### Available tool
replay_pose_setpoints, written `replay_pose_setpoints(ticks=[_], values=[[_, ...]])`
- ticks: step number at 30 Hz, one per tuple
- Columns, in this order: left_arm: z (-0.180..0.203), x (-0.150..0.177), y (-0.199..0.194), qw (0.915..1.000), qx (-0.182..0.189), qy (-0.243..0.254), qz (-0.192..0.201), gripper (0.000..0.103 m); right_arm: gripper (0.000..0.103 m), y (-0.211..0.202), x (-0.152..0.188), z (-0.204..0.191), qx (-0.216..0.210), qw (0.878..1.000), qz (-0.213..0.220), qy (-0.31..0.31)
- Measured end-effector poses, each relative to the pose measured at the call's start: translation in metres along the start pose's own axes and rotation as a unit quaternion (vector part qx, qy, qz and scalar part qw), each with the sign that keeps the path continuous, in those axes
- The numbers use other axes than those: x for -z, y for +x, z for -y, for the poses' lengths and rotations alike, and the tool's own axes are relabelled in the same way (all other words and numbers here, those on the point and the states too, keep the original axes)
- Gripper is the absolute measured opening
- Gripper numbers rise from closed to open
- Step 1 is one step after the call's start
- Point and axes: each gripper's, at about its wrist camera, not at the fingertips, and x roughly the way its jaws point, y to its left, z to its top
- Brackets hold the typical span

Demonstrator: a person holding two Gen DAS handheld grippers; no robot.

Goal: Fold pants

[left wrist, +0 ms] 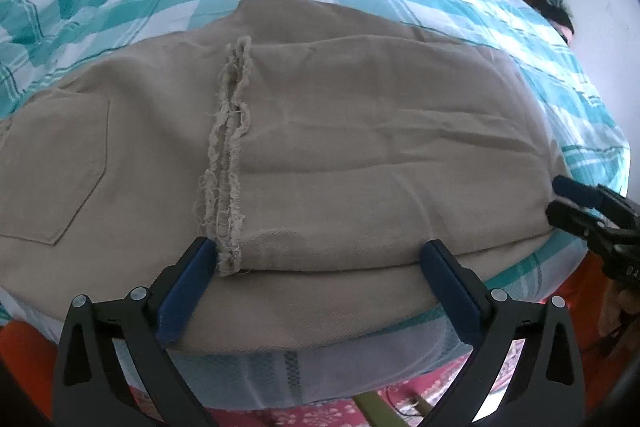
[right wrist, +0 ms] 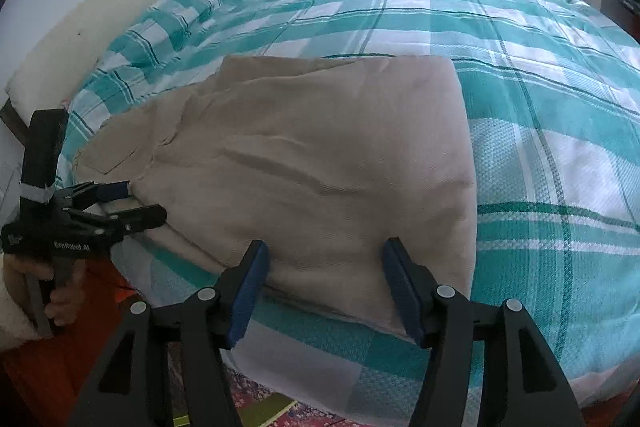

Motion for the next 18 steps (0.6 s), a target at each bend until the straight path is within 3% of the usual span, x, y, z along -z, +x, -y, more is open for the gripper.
replay_pose_setpoints(ticks=[18], values=[[0.0011,-0.0012,0.0056,0.9999,-0.006,0.010,0.006,0.102,0.061,0.0033,0.0057,0.0004,-0.004,1.000,0.014,-0.007]])
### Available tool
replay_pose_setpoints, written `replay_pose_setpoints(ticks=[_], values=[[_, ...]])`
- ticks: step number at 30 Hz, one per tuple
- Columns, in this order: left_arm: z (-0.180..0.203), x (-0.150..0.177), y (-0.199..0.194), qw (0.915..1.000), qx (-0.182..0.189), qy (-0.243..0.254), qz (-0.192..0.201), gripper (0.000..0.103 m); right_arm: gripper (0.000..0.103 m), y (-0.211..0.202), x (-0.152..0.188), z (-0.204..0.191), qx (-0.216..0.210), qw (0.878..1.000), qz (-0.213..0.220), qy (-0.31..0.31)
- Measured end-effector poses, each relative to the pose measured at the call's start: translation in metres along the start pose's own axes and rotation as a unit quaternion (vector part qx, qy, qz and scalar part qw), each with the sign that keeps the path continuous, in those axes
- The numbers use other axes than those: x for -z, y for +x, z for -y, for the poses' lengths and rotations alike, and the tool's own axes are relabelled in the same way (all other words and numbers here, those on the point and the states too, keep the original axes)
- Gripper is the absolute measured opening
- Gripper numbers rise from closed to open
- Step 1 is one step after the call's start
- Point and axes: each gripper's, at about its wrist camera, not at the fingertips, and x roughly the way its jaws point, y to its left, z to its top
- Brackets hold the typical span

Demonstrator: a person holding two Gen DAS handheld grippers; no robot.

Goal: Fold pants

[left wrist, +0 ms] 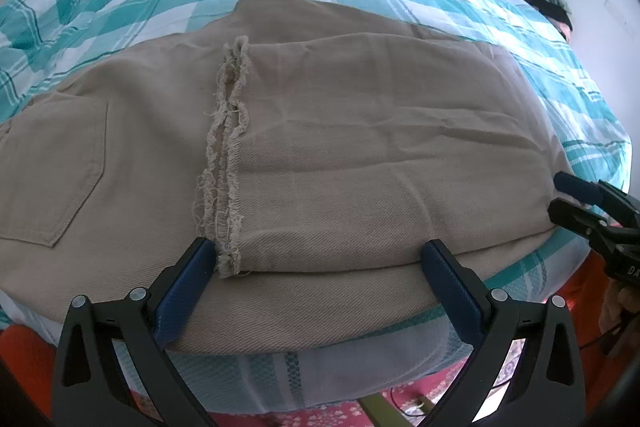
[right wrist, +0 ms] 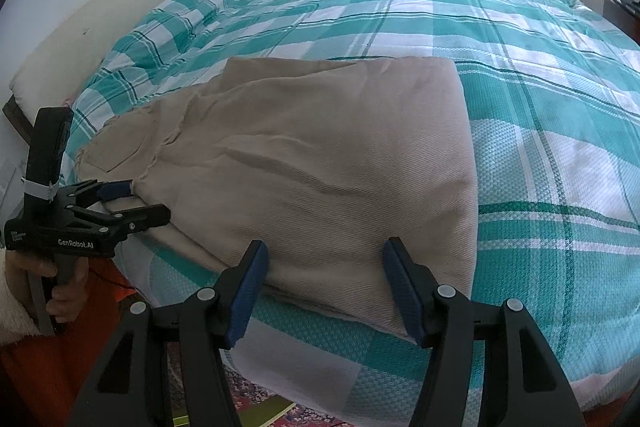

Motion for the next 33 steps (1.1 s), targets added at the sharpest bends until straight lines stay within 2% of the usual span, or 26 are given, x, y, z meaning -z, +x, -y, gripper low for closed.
replay_pose_setpoints(ticks=[33], values=[[0.0009,-0.0004,0.0012,1.0000,-0.001,0.000,0.000,0.102,0.062,-0.0006,0.0023,-0.0012,0.001,1.000,0.002,0.000]])
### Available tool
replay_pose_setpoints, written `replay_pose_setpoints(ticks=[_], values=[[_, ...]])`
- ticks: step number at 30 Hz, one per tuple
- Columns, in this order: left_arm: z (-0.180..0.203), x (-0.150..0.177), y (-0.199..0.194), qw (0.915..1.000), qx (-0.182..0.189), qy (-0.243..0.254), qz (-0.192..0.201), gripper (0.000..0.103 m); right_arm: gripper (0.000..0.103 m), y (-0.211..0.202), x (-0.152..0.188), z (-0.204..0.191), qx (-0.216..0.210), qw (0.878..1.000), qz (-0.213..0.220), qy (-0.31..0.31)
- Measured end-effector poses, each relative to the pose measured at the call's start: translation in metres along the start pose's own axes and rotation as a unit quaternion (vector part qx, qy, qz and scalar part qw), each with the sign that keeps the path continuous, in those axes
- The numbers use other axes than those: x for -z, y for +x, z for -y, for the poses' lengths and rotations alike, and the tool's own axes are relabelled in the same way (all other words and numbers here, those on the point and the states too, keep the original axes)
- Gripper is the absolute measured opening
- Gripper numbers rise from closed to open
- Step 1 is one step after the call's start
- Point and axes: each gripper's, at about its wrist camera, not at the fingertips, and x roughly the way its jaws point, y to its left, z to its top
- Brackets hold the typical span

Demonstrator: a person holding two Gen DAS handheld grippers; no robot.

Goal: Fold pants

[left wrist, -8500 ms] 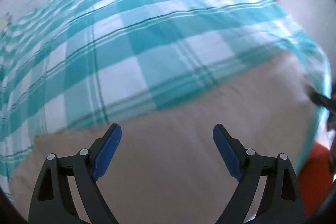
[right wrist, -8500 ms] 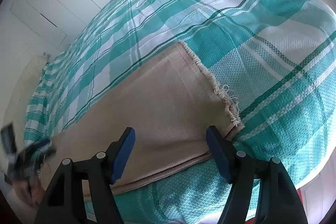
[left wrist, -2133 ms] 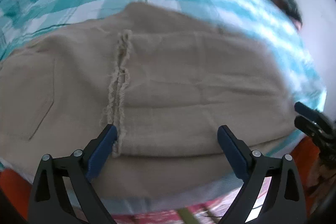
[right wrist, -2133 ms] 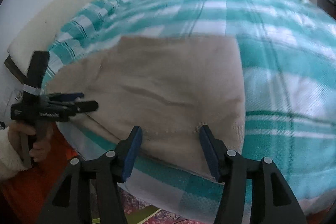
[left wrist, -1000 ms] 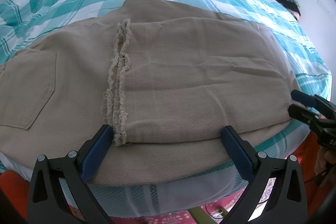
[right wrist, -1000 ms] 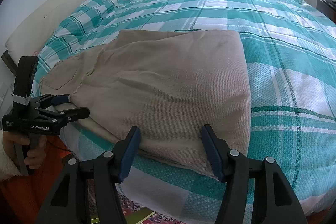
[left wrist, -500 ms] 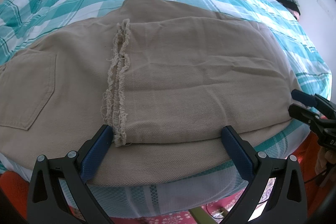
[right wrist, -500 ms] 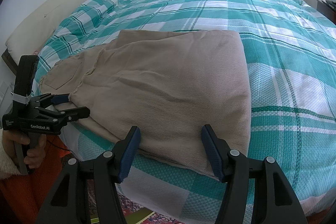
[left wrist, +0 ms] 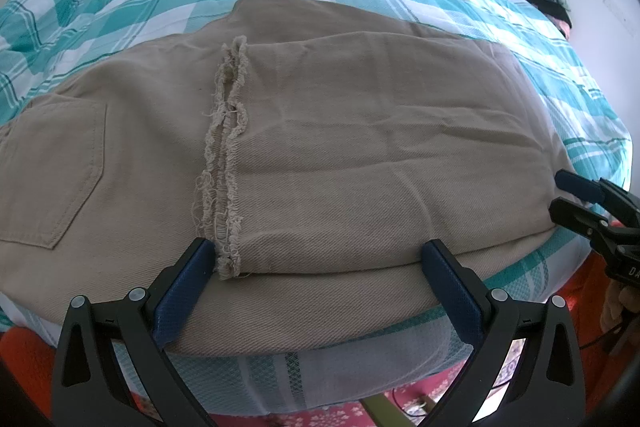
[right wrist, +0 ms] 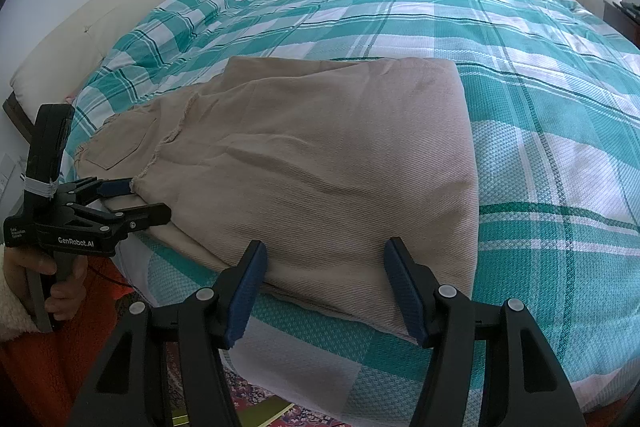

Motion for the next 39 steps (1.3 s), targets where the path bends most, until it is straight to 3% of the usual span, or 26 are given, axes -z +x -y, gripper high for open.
replay_pose_setpoints(ticks=[10,13,17,20,24,26,27,30,33,35,39], values=[[0.001,-0.001,-0.001,1.0000,0.001,0.001,0.001,0.102,0.062,0.000,0.001,-0.001,0.000,1.000,0.000,0.000],[-0.003,-0.013,-0.020,0.9999,0.006,0.003,-0.013,0.100,0.062,0.000,0.001,-0.001,0.000,1.000,0.002,0.002],[-0.059,-0.037,-0.086,0.9958,0.048,-0.060,0.051,0.101,0.062,-0.001,0.000,0.000,-0.002,1.000,0.002,0.005],[-0.131,-0.040,-0.122,0.9841,0.052,-0.150,0.080,0.101,0.062,-0.001,0.000,0.000,-0.003,1.000,0.002,0.005],[-0.229,-0.010,-0.140,0.9561,0.038,-0.278,0.086,0.100,0.066,0.000,-0.001,0.000,-0.007,1.000,0.002,0.003],[-0.268,0.014,-0.143,0.9333,0.045,-0.345,0.087,0.097,0.069,0.000,-0.001,-0.001,-0.008,1.000,0.002,-0.001],[-0.286,0.028,-0.145,0.9179,0.056,-0.382,0.092,0.089,0.071,0.001,-0.002,-0.002,-0.008,1.000,0.002,-0.005],[-0.310,0.052,-0.140,0.8909,0.084,-0.437,0.092,0.070,0.076,0.003,-0.001,-0.007,-0.003,1.000,0.000,-0.019],[-0.314,0.060,-0.130,0.8852,0.087,-0.449,0.088,0.059,0.079,0.005,-0.001,-0.009,0.001,1.000,-0.001,-0.025],[-0.315,0.058,-0.124,0.8845,0.091,-0.449,0.086,0.054,0.080,0.005,-0.002,-0.008,-0.002,1.000,-0.002,-0.021],[-0.321,0.055,-0.112,0.8753,0.093,-0.466,0.089,0.048,0.080,0.004,-0.002,-0.006,-0.004,1.000,0.000,-0.012]])
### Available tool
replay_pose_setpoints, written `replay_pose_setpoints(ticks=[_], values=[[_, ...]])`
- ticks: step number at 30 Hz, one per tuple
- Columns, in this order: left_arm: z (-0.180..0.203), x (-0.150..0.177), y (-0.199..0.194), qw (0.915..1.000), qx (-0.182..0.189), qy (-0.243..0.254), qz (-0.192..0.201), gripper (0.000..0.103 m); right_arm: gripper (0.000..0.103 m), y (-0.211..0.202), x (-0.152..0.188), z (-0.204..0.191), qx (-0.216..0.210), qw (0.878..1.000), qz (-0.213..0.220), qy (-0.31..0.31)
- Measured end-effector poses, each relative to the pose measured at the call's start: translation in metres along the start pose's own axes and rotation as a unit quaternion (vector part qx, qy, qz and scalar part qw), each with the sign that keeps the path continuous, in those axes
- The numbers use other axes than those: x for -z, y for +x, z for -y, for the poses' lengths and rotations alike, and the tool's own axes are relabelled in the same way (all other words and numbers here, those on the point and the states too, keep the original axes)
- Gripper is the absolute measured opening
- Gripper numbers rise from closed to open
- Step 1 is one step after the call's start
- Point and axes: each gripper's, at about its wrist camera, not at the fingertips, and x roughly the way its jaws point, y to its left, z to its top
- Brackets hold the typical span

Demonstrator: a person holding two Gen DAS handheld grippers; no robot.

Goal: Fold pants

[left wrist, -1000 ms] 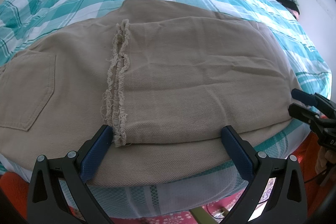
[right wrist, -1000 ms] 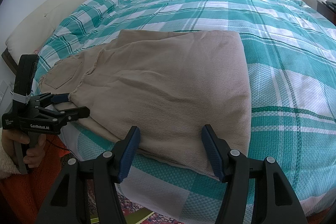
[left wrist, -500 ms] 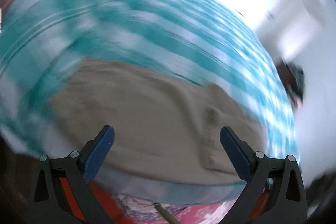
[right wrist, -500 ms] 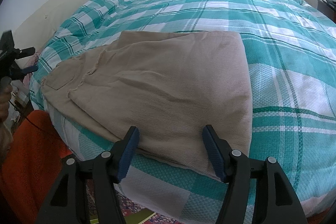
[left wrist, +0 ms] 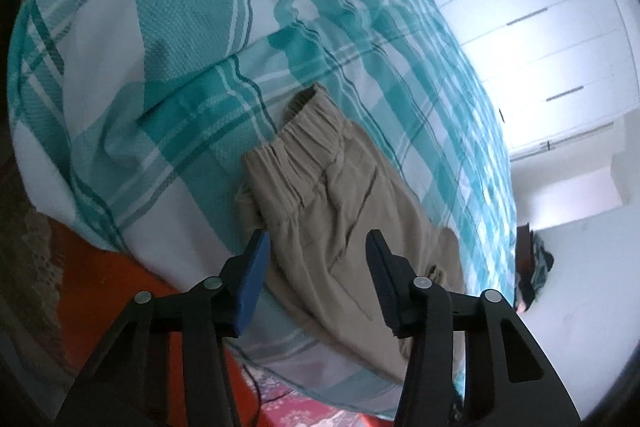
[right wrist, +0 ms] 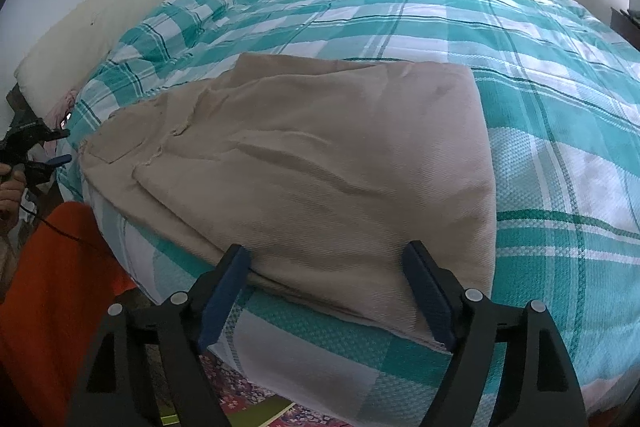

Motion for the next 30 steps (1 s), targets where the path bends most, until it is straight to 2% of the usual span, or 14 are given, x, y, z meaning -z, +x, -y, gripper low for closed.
replay_pose_setpoints(ticks=[4,11,12,13,14,18,19,22,25,28,30], values=[[-0.006,-0.007,0.013,0.9997,-0.019,-0.015,-0.006,0.041,0.080,0.000,0.000,0.000,0.000,1.000,0.001,0.001],[-0.016,-0.011,0.028,0.9992,-0.026,-0.027,-0.013,0.040,0.080,0.000,0.001,0.000,0.000,1.000,0.001,0.001],[-0.017,-0.012,0.029,0.9992,-0.022,-0.030,-0.011,0.035,0.080,0.000,0.001,0.000,0.000,1.000,0.001,0.001],[-0.018,-0.013,0.031,0.9992,-0.022,-0.033,-0.009,0.019,0.080,0.000,0.001,0.000,0.000,1.000,0.001,0.001],[-0.020,-0.014,0.031,0.9990,-0.014,-0.042,-0.008,0.014,0.080,0.000,0.001,0.000,0.000,1.000,0.001,0.002],[-0.021,-0.007,0.011,0.9980,0.034,-0.053,0.004,0.013,0.080,-0.001,0.001,0.000,-0.001,1.000,0.002,0.002],[-0.021,-0.005,0.009,0.9983,0.031,-0.048,0.006,0.013,0.080,-0.001,0.001,0.000,-0.001,1.000,0.002,0.002],[-0.030,-0.005,0.022,0.9990,-0.009,-0.042,-0.009,0.013,0.080,-0.001,0.000,-0.001,-0.001,1.000,0.002,0.003],[-0.031,-0.009,0.026,0.9989,-0.011,-0.043,-0.016,0.014,0.081,-0.001,0.000,-0.001,-0.002,1.000,0.001,0.004],[-0.026,-0.015,0.013,0.9990,-0.001,-0.045,-0.008,0.021,0.081,-0.003,0.001,-0.002,0.000,1.000,0.002,0.002],[-0.034,-0.019,-0.006,0.9979,0.006,-0.060,0.025,0.055,0.081,-0.005,0.001,-0.002,-0.003,1.000,0.003,0.004]])
